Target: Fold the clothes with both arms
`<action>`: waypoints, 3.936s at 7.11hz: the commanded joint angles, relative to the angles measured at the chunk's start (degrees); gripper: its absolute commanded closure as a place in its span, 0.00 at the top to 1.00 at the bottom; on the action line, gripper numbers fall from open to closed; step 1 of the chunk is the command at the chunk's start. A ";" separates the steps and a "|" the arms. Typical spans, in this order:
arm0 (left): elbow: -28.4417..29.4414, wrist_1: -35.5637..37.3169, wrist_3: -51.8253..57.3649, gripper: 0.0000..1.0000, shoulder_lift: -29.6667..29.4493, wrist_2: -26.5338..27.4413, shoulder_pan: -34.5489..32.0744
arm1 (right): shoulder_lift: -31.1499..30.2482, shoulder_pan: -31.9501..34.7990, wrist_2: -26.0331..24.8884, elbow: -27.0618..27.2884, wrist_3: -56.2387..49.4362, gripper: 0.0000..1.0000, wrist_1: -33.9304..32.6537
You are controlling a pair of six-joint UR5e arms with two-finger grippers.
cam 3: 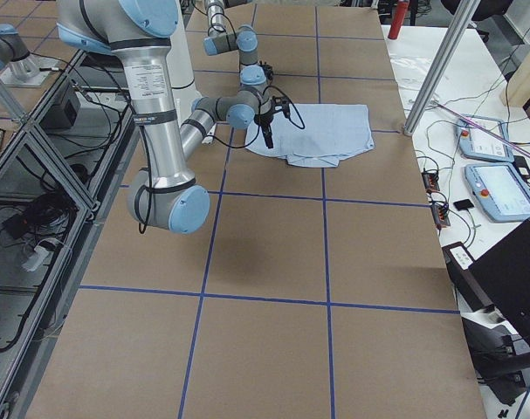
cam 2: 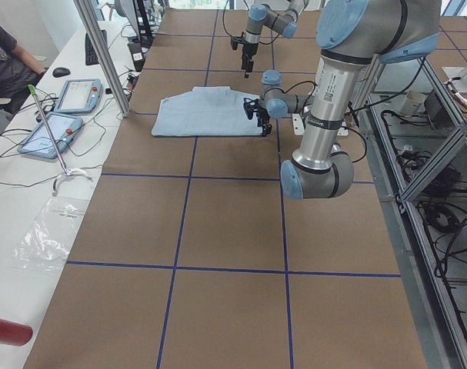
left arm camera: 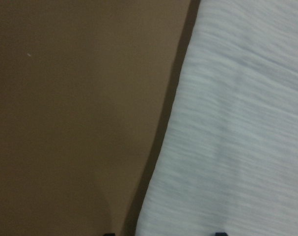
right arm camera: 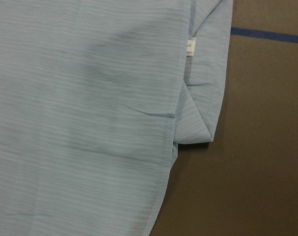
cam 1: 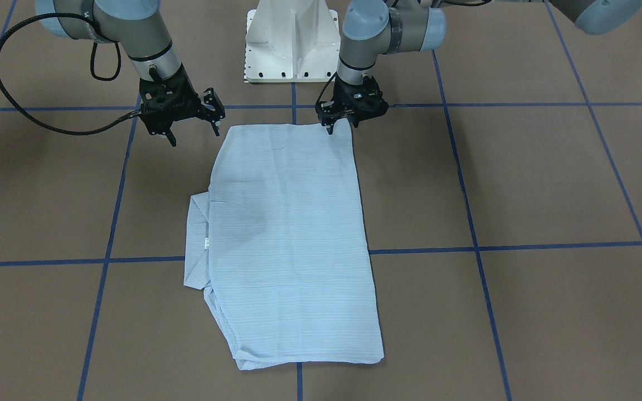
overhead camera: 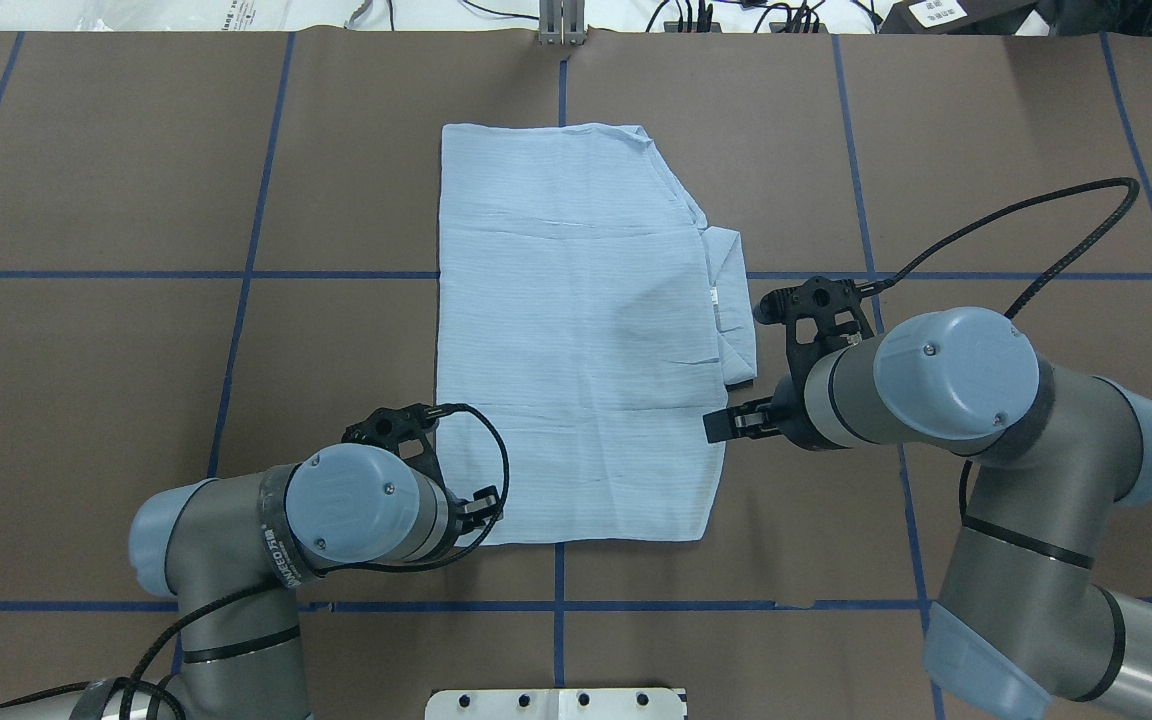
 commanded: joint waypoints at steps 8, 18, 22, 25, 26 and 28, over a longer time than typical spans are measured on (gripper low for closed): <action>-0.57 0.02 0.00 0.55 0.02 0.04 0.30 | 0.09 0.17 0.00 0.19 0.00 1.00 0.00; -1.88 -0.07 -0.18 0.00 -0.06 0.22 -0.93 | 0.53 -0.10 0.09 0.19 2.09 1.00 0.00; -3.30 -0.16 -0.18 0.00 -0.42 -0.13 -1.64 | 5.61 -7.37 -2.62 -1.11 30.85 1.00 -0.70; -3.38 -0.25 -0.18 0.00 -0.68 -0.13 -1.46 | 9.82 -10.11 -4.57 -5.16 51.02 1.00 -8.30; -3.30 -0.25 -0.18 0.00 -1.03 -0.13 -1.46 | 10.89 -10.73 -5.61 -5.34 54.37 1.00 -11.22; -3.30 -0.25 -0.18 0.00 -1.47 -0.13 -1.46 | 11.95 -11.78 -6.06 -7.88 55.11 1.00 -12.39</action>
